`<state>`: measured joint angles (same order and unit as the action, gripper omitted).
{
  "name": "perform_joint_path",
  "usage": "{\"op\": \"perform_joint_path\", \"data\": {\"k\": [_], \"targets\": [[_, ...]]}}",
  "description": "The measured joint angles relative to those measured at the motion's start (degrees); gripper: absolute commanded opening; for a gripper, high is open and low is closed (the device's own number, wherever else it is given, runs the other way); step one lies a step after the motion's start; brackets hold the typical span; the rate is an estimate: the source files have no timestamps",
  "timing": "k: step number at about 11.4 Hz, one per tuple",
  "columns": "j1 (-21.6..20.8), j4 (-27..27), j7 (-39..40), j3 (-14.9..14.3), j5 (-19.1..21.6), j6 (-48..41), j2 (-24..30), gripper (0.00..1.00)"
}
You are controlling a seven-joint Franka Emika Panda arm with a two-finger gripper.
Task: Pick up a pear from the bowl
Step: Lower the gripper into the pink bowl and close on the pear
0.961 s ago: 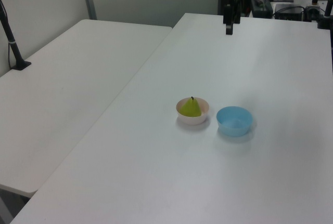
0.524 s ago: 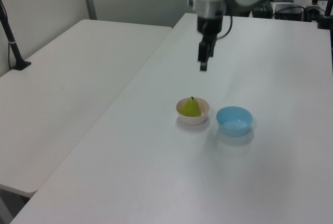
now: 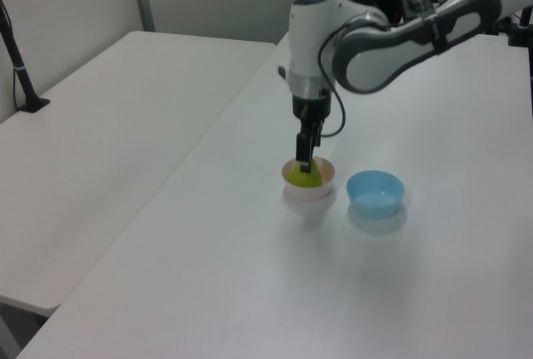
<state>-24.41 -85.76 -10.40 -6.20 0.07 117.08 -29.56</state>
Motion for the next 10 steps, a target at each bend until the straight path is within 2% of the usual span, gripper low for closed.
{"op": "perform_joint_path", "data": {"k": [3,5,6,8,10], "targets": [[-0.57,0.14,-0.11,-0.02,-0.73,2.57,-2.78,0.65],[-0.60,0.37,-0.51,-0.04,-2.31,2.94,-3.41,0.39],[-0.59,0.39,-0.79,-0.09,-2.76,2.93,-3.59,0.31],[-0.59,0.63,-1.07,-0.10,-2.91,2.93,-3.73,0.25],[-0.59,0.77,-1.23,-0.11,-2.91,2.93,-3.74,0.24]]}}
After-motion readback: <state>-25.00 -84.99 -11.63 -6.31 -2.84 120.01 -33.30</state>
